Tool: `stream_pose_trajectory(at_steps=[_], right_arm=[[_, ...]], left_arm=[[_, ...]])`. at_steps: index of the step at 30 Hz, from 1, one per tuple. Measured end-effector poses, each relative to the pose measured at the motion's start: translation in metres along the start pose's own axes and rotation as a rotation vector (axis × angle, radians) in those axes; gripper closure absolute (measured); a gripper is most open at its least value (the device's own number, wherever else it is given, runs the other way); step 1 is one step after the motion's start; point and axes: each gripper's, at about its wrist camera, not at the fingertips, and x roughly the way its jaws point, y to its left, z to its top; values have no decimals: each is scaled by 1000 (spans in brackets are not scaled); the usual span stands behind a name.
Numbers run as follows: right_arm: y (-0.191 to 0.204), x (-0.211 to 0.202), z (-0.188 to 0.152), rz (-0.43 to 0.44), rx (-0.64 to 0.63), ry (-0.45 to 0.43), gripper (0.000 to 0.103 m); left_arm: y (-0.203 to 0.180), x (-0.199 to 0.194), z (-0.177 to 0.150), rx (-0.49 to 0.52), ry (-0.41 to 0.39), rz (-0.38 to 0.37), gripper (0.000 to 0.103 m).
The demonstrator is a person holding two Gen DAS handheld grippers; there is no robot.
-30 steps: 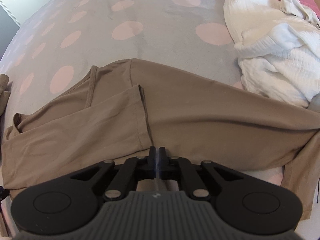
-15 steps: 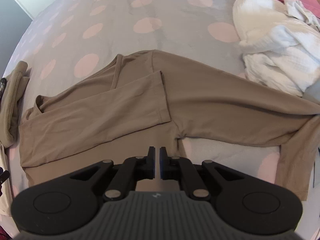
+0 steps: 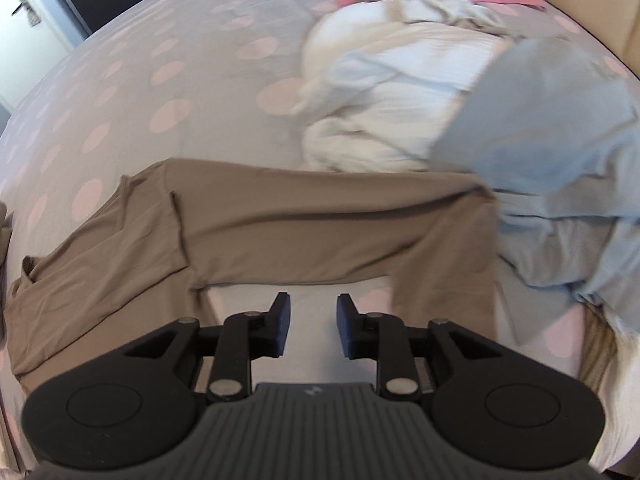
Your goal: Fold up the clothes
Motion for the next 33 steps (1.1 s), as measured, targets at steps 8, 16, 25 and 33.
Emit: stream_pose_trajectory(at_steps=[8,16,25,33], right_arm=[[-55,-34,13,-67,122,-127,70],[-96,-44,28,-107,153,-217,61],[-88,19,6,-118,82,-1,57],[-103,54,-13,-167,134,148,61]], left_arm=[[-9,-3,1,24,-11,-12,72],[-4,1,1,-6,-2,-8,72],[-11,11,4,11,17,-13,72],[-19,18,5,39,27,-17,72]])
